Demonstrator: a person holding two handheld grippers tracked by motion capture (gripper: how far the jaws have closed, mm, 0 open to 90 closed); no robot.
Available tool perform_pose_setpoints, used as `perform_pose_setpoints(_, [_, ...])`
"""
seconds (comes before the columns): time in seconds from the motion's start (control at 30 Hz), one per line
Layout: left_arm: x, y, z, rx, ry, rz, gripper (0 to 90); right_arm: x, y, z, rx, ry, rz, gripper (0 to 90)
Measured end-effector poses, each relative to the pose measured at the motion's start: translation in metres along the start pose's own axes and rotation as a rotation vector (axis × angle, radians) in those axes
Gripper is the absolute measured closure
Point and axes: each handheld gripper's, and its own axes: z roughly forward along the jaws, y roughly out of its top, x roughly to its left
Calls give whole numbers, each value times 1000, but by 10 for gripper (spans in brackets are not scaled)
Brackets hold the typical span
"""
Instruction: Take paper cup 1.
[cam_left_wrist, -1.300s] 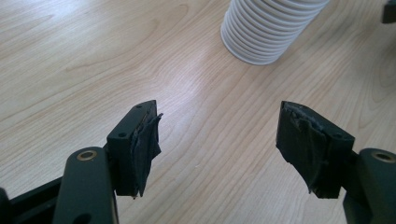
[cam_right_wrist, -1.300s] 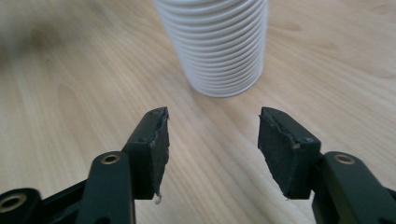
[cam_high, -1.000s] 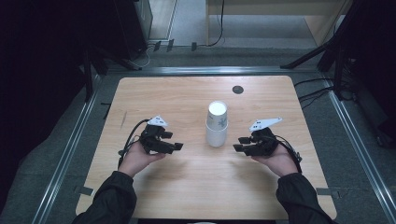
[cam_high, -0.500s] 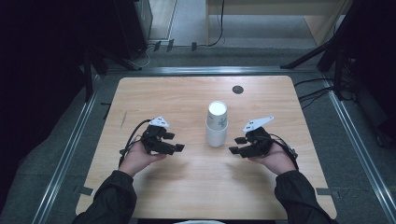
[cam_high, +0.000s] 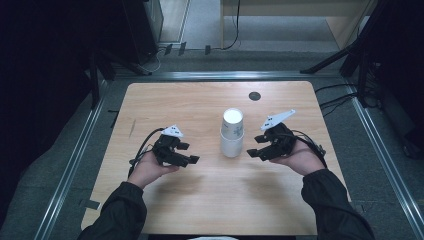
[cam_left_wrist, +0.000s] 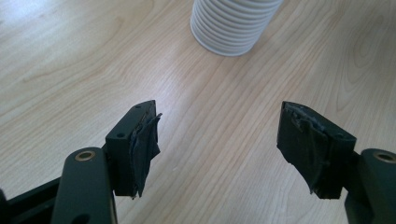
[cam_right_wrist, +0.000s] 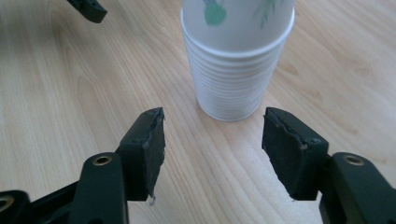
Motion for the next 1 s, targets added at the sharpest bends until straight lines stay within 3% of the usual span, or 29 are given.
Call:
perform_pose_setpoints(0.27, [-2, -1, 3, 31, 1, 22, 291, -3, 30, -3, 89, 1, -51, 336])
perform_pose_setpoints(0.67, [-3, -1, 4, 37, -12, 32, 289, -13, 68, -4, 120, 19, -86, 271])
perform_pose_setpoints(1.0, [-2, -1, 4, 36, -20, 33, 288, -13, 99, 3, 171, 43, -133, 243])
